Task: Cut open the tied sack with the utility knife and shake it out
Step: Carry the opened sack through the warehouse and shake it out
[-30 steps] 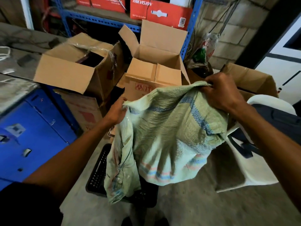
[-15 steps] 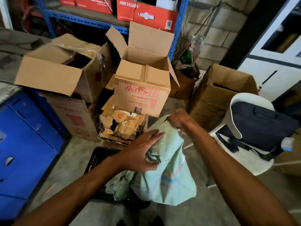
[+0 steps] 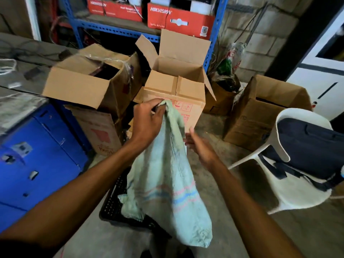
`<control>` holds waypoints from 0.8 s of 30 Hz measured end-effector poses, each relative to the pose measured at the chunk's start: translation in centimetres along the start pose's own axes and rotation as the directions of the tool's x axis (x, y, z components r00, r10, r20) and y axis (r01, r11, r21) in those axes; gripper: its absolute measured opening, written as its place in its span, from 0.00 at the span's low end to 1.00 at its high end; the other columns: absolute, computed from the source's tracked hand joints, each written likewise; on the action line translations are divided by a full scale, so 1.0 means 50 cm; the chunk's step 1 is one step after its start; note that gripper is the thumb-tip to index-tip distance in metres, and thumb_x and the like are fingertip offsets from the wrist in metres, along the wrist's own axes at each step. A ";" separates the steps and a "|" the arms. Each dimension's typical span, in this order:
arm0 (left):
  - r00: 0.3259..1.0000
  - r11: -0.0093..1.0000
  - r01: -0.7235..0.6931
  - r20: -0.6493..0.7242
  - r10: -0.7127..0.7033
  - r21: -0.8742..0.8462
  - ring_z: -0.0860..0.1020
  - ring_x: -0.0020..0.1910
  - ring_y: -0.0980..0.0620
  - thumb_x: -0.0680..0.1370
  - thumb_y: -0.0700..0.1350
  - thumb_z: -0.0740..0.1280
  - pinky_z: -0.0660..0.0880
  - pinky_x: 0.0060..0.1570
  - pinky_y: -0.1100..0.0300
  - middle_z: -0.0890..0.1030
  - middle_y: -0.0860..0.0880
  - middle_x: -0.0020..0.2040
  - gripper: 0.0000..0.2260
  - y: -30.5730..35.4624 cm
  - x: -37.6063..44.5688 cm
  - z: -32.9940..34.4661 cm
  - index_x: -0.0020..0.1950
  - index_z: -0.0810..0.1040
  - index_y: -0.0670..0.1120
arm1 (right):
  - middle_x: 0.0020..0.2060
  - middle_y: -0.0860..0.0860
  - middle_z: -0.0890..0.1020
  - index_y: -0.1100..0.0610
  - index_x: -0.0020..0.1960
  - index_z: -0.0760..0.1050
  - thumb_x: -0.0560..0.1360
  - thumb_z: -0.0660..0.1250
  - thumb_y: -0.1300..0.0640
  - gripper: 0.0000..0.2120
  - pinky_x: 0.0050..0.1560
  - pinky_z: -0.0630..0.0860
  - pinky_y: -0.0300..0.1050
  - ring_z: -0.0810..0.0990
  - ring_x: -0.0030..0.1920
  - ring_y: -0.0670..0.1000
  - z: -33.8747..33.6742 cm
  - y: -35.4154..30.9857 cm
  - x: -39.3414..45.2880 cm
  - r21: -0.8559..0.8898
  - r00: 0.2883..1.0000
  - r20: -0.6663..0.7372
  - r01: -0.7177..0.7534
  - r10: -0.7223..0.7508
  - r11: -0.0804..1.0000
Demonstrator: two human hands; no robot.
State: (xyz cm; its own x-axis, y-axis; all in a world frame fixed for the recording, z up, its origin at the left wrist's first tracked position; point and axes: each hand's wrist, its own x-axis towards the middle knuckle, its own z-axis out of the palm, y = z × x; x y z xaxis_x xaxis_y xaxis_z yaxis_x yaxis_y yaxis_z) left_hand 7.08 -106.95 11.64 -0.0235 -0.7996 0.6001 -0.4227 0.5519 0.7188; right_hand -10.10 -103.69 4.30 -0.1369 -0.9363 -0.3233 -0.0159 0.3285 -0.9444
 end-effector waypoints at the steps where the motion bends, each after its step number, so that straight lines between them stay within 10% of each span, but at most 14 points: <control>1: 1.000 1.000 0.009 -0.015 -0.009 -0.003 0.77 0.36 0.64 0.76 0.36 0.63 0.71 0.37 0.73 0.81 0.49 0.38 0.08 0.003 0.013 -0.002 0.44 0.83 0.38 | 0.47 0.51 0.83 0.57 0.56 0.78 0.73 0.65 0.44 0.19 0.43 0.76 0.33 0.80 0.45 0.46 0.016 0.033 -0.015 -0.101 0.999 0.024 0.045 -0.043 0.994; 4: 0.996 0.999 0.026 -0.081 -0.029 -0.046 0.82 0.39 0.49 0.75 0.38 0.63 0.77 0.40 0.60 0.84 0.45 0.41 0.10 0.007 0.047 -0.018 0.45 0.83 0.37 | 0.38 0.50 0.83 0.54 0.45 0.79 0.71 0.71 0.50 0.08 0.40 0.77 0.41 0.80 0.38 0.46 0.073 0.129 -0.047 -0.337 0.990 -0.007 0.133 -0.144 0.932; 7: 0.995 1.000 0.011 -0.097 -0.012 -0.013 0.78 0.35 0.58 0.75 0.37 0.63 0.74 0.37 0.61 0.82 0.46 0.38 0.07 -0.009 0.041 -0.043 0.44 0.81 0.37 | 0.26 0.50 0.72 0.48 0.29 0.67 0.75 0.66 0.57 0.18 0.31 0.66 0.43 0.70 0.27 0.50 0.087 0.165 -0.023 -0.364 0.949 -0.206 0.152 -0.238 0.919; 10: 0.989 0.993 0.115 0.095 -0.113 -0.016 0.78 0.39 0.59 0.75 0.41 0.63 0.76 0.42 0.58 0.81 0.47 0.43 0.08 -0.050 -0.004 -0.078 0.52 0.78 0.42 | 0.22 0.47 0.73 0.47 0.27 0.67 0.74 0.65 0.59 0.19 0.28 0.68 0.43 0.71 0.22 0.40 0.065 0.134 -0.007 -0.377 0.940 -0.111 0.260 -0.322 0.889; 15: 0.554 0.924 0.196 0.741 -0.380 0.328 0.79 0.55 0.48 0.71 0.47 0.70 0.75 0.57 0.56 0.80 0.45 0.58 0.38 -0.123 -0.125 -0.086 0.77 0.54 0.56 | 0.27 0.48 0.80 0.65 0.37 0.79 0.65 0.57 0.72 0.12 0.28 0.73 0.43 0.77 0.28 0.41 0.083 0.025 0.006 -0.450 0.853 0.367 0.511 -0.370 0.732; 20: 0.857 0.928 0.056 0.459 -0.233 0.367 0.81 0.51 0.41 0.76 0.48 0.64 0.77 0.46 0.52 0.84 0.41 0.52 0.13 -0.145 -0.110 -0.042 0.57 0.80 0.43 | 0.39 0.59 0.85 0.64 0.43 0.80 0.69 0.64 0.68 0.07 0.38 0.77 0.49 0.82 0.39 0.56 0.093 -0.046 0.036 -0.521 0.810 0.339 0.585 -0.478 0.622; 24: 0.930 0.977 0.085 0.337 -0.149 0.196 0.82 0.50 0.43 0.77 0.40 0.65 0.69 0.42 0.64 0.85 0.41 0.53 0.12 -0.128 -0.083 -0.034 0.58 0.81 0.41 | 0.49 0.51 0.82 0.56 0.55 0.77 0.74 0.66 0.54 0.11 0.45 0.74 0.47 0.79 0.48 0.50 0.045 0.005 0.017 -0.576 0.869 0.236 0.486 -0.436 0.657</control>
State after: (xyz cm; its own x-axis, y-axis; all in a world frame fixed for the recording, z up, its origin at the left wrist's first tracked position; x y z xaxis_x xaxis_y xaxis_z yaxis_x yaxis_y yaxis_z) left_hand 11.41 -106.76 5.12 -0.2646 -0.9052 0.3326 -0.5924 0.4247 0.6846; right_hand -7.98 -104.69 3.65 0.1218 -0.9857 0.1163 -0.6472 -0.1677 -0.7436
